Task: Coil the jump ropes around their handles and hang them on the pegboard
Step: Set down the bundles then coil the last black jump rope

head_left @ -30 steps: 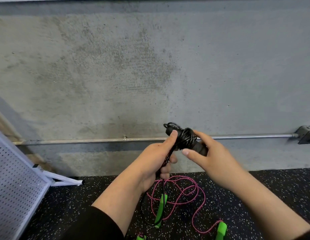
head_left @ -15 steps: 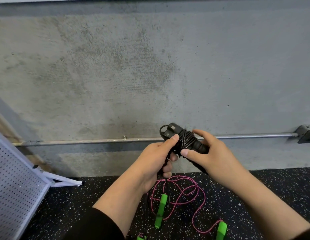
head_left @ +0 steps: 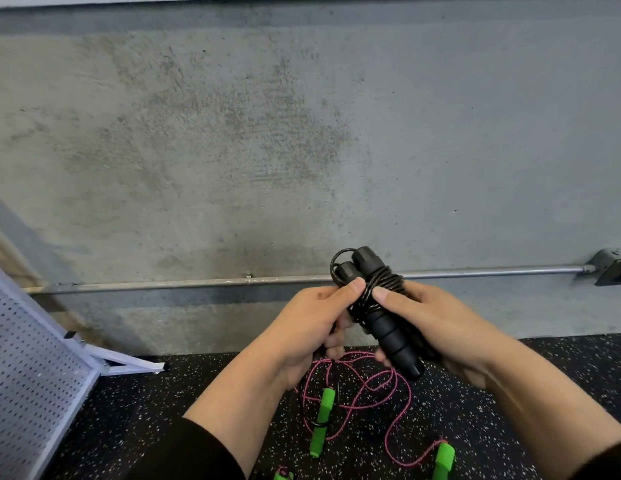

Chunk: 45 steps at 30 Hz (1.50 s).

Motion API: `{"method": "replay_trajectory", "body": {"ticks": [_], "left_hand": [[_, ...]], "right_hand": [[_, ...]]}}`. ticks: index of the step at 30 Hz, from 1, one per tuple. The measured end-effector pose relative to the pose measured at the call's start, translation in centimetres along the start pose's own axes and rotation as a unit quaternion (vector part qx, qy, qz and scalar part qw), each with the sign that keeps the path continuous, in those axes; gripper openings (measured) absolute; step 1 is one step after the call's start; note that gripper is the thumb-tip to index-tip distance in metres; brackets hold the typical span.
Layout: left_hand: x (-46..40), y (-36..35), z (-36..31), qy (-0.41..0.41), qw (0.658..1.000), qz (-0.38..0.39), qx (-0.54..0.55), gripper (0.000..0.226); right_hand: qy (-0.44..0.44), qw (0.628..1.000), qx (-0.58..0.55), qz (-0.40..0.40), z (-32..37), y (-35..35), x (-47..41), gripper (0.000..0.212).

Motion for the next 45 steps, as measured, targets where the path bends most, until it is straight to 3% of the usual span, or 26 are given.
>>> {"method": "replay_trajectory", "body": {"ticks": [5, 8, 11, 14, 17, 19, 21, 24, 27, 30, 36, 41, 45], "left_hand": [[0.0, -0.2, 0.2, 0.029, 1.000, 0.010, 0.000, 0.037], [0.2, -0.3, 0.7, 0.067, 0.998, 0.015, -0.013, 0.041], [0.0, 0.4, 1.1, 0.065, 0.998, -0.019, 0.013, 0.046], [-0.1, 1.4, 1.1, 0.050, 0.997, -0.059, 0.030, 0.051], [-0.1, 1.8, 0.8, 0.042, 0.996, -0.066, 0.035, 0.051], [-0.1, 1.5, 0.7, 0.045, 0.997, -0.058, 0.031, 0.046], [0.1, 1.0, 0.6, 0.049, 0.997, -0.043, 0.050, 0.044], [0.1, 0.5, 0.5, 0.054, 0.990, -0.034, 0.126, 0.034], [-0.1, 0.6, 0.4, 0.046, 0.988, -0.037, 0.139, 0.026], [-0.3, 0.8, 0.2, 0.032, 0.989, -0.050, 0.136, 0.022], [0.0, 0.2, -0.2, 0.005, 0.995, -0.054, 0.079, 0.019], [0.4, 0.6, -1.7, -0.071, 0.992, -0.102, 0.002, 0.032], [1.1, 1.8, -3.5, -0.169, 0.966, -0.175, -0.084, 0.036]], "right_hand": [[0.093, 0.971, 0.160, -0.149, 1.9, 2.7, -0.2, 0.024], [0.095, 0.918, 0.304, -0.235, 2.3, 3.7, 0.3, 0.036], [0.122, 0.881, 0.398, -0.224, 2.7, 2.6, 0.5, 0.045], [0.147, 0.921, 0.329, -0.148, 2.3, 1.4, 0.0, 0.027], [0.129, 0.960, 0.223, -0.108, 1.4, 1.0, -0.5, 0.043], [0.117, 0.968, 0.189, -0.114, 1.3, 1.2, -0.6, 0.041], [0.118, 0.962, 0.203, -0.139, 1.5, 1.6, -0.6, 0.044], [0.121, 0.936, 0.266, -0.194, 1.9, 2.6, -0.2, 0.069], [0.116, 0.906, 0.355, -0.199, 1.9, 2.2, -0.3, 0.087], [0.127, 0.900, 0.380, -0.175, 1.8, 1.4, -0.3, 0.083], [0.100, 0.932, 0.305, -0.167, 1.5, 1.7, -0.5, 0.048], [0.123, 0.922, 0.292, -0.224, 2.1, 2.8, -0.2, 0.071], [0.122, 0.900, 0.349, -0.231, 1.5, 2.9, -0.6, 0.086]]}}
Point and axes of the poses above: each hand's wrist, its own x-axis away from the middle knuckle, its own y-axis out of the back of the hand, z = x × y, the point moved 9 cm from there along -x, towards the middle knuckle, and after that the axes turned 15 degrees about x, right-handed, at the moved point
